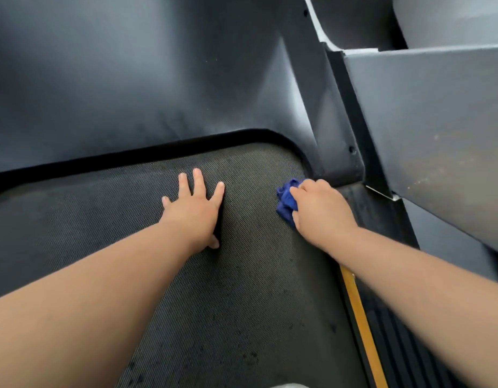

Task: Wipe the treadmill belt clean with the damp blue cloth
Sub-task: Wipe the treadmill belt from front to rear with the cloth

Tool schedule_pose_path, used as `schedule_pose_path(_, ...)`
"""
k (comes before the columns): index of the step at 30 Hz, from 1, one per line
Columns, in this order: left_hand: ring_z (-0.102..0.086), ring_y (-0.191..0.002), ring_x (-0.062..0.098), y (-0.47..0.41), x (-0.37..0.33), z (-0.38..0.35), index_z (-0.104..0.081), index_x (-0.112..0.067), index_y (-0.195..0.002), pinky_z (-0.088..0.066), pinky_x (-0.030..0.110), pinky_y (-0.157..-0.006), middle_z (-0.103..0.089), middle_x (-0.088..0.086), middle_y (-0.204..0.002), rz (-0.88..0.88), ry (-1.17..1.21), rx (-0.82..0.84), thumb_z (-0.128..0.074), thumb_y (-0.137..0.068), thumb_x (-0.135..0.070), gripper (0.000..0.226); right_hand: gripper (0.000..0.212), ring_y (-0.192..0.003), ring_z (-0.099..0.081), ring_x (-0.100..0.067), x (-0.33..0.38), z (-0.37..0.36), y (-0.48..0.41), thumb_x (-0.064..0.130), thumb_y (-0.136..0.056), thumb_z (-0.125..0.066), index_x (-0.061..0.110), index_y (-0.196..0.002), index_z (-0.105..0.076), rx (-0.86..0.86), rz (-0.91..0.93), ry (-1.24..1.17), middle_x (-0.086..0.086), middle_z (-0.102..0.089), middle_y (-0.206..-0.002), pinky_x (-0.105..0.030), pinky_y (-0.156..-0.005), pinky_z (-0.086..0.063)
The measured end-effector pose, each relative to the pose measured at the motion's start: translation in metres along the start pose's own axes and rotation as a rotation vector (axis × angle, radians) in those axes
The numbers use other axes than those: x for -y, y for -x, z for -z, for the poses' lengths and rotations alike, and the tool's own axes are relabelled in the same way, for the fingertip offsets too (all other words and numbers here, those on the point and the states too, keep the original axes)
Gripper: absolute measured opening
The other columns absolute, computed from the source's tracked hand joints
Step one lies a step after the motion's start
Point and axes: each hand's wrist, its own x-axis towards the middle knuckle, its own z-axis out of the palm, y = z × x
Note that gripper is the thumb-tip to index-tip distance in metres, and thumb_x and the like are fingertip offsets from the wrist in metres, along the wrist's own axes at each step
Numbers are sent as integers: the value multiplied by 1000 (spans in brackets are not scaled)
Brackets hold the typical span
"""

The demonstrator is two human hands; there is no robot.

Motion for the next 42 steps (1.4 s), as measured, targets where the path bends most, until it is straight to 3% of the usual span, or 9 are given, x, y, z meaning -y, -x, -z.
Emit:
schedule_pose_path(5,17,-141,44,-2,0,0,13,-27,-150,-22,66,-105,25,20,-153,1,-35,-12,-78,-72,-45,121,18,-81,-53,-34,12,13,-71,9,-65,-69,12,-81,-62,-210,160,32,-7,-62,-86,-37,-64,-36)
schedule_pose_path(10,15,-142,42,0,4,0,13,-29,-149,-25,62,-106,24,19,-153,-3,-59,-17,-76,-71,-50,121,31,-103,-49,-28,7,14,-50,24,-85,-55,14,-115,-55,-99,83,325,-3,-57,-111,-38,-76,-35)
schedule_pose_path(15,15,-142,43,1,3,2,13,-29,-149,-27,63,-107,24,20,-153,-16,-62,-18,-76,-71,-50,120,32,-109,-50,-25,18,32,-21,36,-85,-58,18,-111,-62,195,8,251,-4,-59,-114,-34,-84,-36)
schedule_pose_path(19,16,-141,43,-2,2,1,12,-28,-150,-25,63,-106,24,20,-153,-14,-65,-23,-77,-71,-49,121,33,-109,-45,-27,9,41,-58,34,-80,-66,19,-108,-59,9,28,192,0,-58,-113,-34,-78,-31)
schedule_pose_path(22,14,-142,43,-2,5,-2,13,-29,-149,-28,61,-106,23,19,-153,-19,-82,-45,-76,-70,-53,122,25,-108,-44,-26,15,28,-64,21,-87,-52,16,-112,-54,-24,60,282,1,-57,-112,-35,-75,-27)
schedule_pose_path(31,11,-144,37,1,13,-3,14,-33,-149,-35,55,-106,22,15,-155,-39,-90,-83,-73,-71,-57,119,32,-102,-51,-24,5,18,16,39,-80,-60,20,-106,-59,265,59,219,1,-59,-107,-31,-73,-34)
schedule_pose_path(36,4,-145,34,9,12,-9,10,-39,-148,-28,55,-110,13,13,-157,-70,-4,-168,-68,-73,-61,111,33,-100,-62,-22,-5,25,30,34,-78,-69,24,-109,-68,171,-189,-381,-2,-69,-103,-30,-86,-48)
schedule_pose_path(40,-26,-140,33,29,-23,-14,14,-52,-143,-32,44,-110,-6,9,-158,-291,227,-320,-69,-72,-60,109,36,-98,-64,-11,-1,16,55,19,-86,-66,24,-121,-63,135,-529,-1282,2,-64,-114,-30,-86,-54)
schedule_pose_path(42,-27,-140,33,27,-54,-17,0,-48,-147,-28,37,-111,-7,11,-159,-464,190,-400,-67,-74,-58,100,29,-85,-66,-9,-12,13,70,9,-89,-58,29,-107,-66,-32,-618,-1230,2,-67,-108,-30,-76,-57)
